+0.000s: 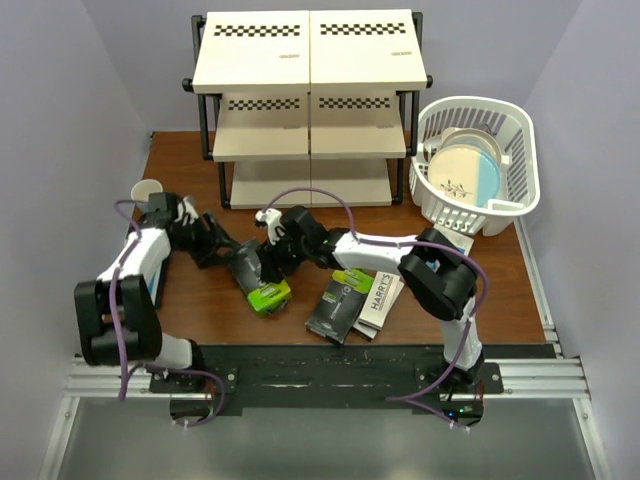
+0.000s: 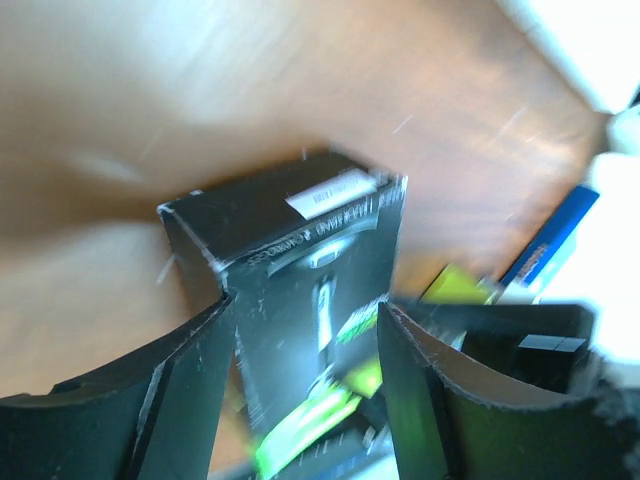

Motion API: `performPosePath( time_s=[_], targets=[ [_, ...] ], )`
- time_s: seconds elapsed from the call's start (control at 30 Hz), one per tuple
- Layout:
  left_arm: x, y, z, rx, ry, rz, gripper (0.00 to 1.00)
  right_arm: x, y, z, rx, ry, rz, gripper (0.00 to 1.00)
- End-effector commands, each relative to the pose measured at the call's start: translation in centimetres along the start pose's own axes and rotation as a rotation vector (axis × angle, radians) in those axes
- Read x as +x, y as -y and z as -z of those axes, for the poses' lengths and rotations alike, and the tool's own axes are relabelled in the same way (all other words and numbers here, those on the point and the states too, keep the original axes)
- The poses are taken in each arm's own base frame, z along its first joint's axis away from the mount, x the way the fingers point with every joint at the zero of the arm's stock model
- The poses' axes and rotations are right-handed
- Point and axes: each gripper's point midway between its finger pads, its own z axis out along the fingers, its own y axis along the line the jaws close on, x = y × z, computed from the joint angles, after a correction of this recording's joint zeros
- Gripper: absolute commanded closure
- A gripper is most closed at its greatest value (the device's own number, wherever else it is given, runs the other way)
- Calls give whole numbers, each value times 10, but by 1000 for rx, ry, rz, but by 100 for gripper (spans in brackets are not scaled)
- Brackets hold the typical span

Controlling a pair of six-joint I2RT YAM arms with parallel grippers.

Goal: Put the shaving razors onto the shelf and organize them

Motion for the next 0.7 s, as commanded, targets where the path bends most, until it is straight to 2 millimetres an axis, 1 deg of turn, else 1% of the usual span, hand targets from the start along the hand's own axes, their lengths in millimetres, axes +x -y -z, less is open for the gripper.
performPosePath(
  time_s=[0.0, 0.03, 0.07, 0.1, 0.13, 0.17, 0.2, 0.23, 0.27, 0.3, 0.33, 0.37, 0.43, 0.47, 0.53, 0.57, 0.63, 0.67],
  targets=[
    [-58, 57, -24, 167, 137, -121, 37, -7, -4, 15, 18, 17, 51, 37],
    [-60, 60, -23, 178, 144, -130, 37, -6, -1, 18, 25, 17, 51, 37],
    [-56, 58, -20, 162, 133, -143, 36, -8, 1, 19, 33, 21, 53, 37],
    [-54, 56, -11, 138, 151, -155, 34, -7, 5, 20, 52, 21, 52, 36],
    [-48, 51, -7, 121, 148, -159, 32, -6, 10, 22, 65, 22, 46, 36],
    [-28, 34, -7, 86, 105, -140, 31, -5, 12, 23, 69, 22, 42, 36],
    [-21, 33, 8, 92, 130, -142, 30, -5, 15, 24, 72, 23, 37, 36],
    [-11, 24, 11, 81, 123, -122, 30, -3, 21, 26, 82, 20, 16, 36],
    [17, 1, 6, 45, 66, -62, 30, -3, 22, 28, 82, 22, 6, 36],
    [25, -3, 14, 59, 76, -44, 30, -2, 25, 29, 86, 21, -10, 36],
    [34, -11, 14, 47, 62, -25, 30, -1, 31, 32, 92, 25, -45, 36],
    [52, -27, 11, 9, 18, 13, 30, -2, 34, 34, 93, 31, -61, 36],
    [60, -39, 13, -10, 21, 40, 33, -2, 41, 38, 98, 37, -92, 36],
    [71, -47, 10, -17, 1, 63, 35, -2, 41, 39, 96, 36, -94, 36],
    [81, -48, 9, 18, -15, 77, 42, -3, 42, 42, 91, 41, -112, 35],
    [92, -53, 5, 29, -33, 84, 44, -4, 40, 43, 79, 44, -121, 35],
    [101, -49, 5, 78, -57, 82, 47, -5, 37, 44, 61, 50, -153, 35],
    [102, -45, 4, 106, -58, 58, 48, -3, 33, 44, 42, 44, -166, 35]
  ],
)
